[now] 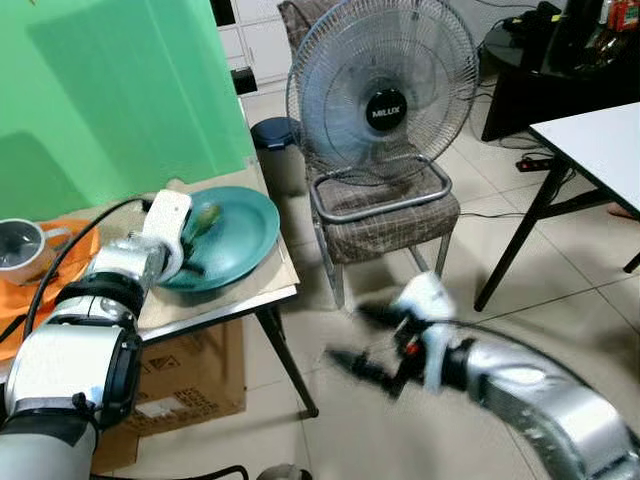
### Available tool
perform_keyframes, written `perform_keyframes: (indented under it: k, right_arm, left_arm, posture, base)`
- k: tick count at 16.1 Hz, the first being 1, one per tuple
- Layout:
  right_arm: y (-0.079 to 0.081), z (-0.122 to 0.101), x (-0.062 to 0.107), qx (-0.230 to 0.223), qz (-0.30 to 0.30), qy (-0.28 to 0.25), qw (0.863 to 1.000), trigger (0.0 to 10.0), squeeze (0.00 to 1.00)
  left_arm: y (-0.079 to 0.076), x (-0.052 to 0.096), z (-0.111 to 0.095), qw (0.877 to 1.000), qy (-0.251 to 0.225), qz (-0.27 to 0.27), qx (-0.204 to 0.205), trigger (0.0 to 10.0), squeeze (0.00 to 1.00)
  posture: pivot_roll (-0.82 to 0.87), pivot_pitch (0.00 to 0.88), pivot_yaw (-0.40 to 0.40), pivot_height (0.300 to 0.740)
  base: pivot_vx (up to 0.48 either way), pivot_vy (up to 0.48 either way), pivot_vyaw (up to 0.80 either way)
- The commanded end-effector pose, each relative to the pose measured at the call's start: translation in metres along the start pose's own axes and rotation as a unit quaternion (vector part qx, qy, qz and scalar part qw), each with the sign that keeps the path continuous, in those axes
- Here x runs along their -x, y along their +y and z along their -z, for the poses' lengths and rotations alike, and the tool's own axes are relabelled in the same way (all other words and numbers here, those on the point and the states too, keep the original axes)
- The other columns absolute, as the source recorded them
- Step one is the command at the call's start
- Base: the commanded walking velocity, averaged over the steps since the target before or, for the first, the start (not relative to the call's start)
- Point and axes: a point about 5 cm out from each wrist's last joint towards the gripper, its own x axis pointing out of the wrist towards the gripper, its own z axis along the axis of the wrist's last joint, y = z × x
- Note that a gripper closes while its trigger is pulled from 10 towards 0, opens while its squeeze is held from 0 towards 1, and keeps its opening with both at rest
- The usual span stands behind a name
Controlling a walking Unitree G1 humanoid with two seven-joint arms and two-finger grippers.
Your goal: Setting the table
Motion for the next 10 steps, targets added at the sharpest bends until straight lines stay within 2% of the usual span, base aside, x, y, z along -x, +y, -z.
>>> perform_keyframes:
  k: [1,3,4,5,6,7,8,9,10]
  right_arm:
    - [-0.002,-0.01,0.006,0.013,0.031,-0.032,0.999,10.0,0.0]
    - [-0.004,-0.013,0.013,0.015,0.066,-0.046,0.997,10.0,0.0]
    - [-0.006,-0.016,0.018,0.018,0.101,-0.062,0.993,10.0,0.0]
    - [-0.01,-0.024,0.024,0.026,0.156,-0.091,0.983,10.0,0.0]
    - [-0.013,-0.03,0.028,0.038,0.2,-0.112,0.973,10.0,0.0]
    - [-0.018,-0.035,0.034,0.046,0.267,-0.131,0.954,10.0,0.0]
    - [-0.02,-0.036,0.036,0.046,0.289,-0.136,0.947,10.0,0.0]
    - [-0.024,-0.035,0.041,0.038,0.347,-0.147,0.926,10.0,0.0]
    - [-0.026,-0.031,0.045,0.025,0.371,-0.153,0.916,10.0,0.0]
  left_arm:
    - [-0.007,0.005,-0.037,0.997,-0.076,0.025,-0.008,0.0,0.0]
    - [-0.023,0.006,-0.055,0.989,-0.136,0.063,-0.02,0.0,0.0]
    - [-0.042,0.011,-0.072,0.975,-0.197,0.101,-0.029,0.0,0.0]
    - [-0.067,0.02,-0.086,0.956,-0.255,0.14,-0.031,0.0,0.0]
    - [-0.084,0.028,-0.091,0.944,-0.284,0.165,-0.037,0.0,0.0]
    - [-0.1,0.033,-0.091,0.933,-0.305,0.184,-0.048,0.0,0.0]
    - [-0.103,0.035,-0.091,0.931,-0.309,0.19,-0.047,0.0,0.0]
    - [-0.11,0.037,-0.088,0.927,-0.323,0.188,-0.034,0.0,0.0]
    - [-0.11,0.037,-0.086,0.929,-0.329,0.168,-0.02,0.0,0.0]
  posture:
    - [-0.06,0.0,0.151,0.74]
    - [-0.07,0.0,0.152,0.74]
    - [-0.08,0.0,0.154,0.74]
    - [-0.1,0.0,0.159,0.74]
    - [-0.1,0.0,0.163,0.74]
    - [-0.12,0.0,0.173,0.74]
    - [-0.12,0.0,0.177,0.74]
    - [-0.15,0.0,0.197,0.74]
    - [-0.16,0.0,0.209,0.74]
  base:
    - [0.0,0.0,0.0]
    - [0.0,0.0,0.0]
    - [0.0,0.0,0.0]
    - [0.0,0.0,0.0]
    - [0.0,0.0,0.0]
    - [0.0,0.0,0.0]
    - [0.0,0.0,0.0]
    - [0.0,0.0,0.0]
    - [0.0,0.0,0.0]
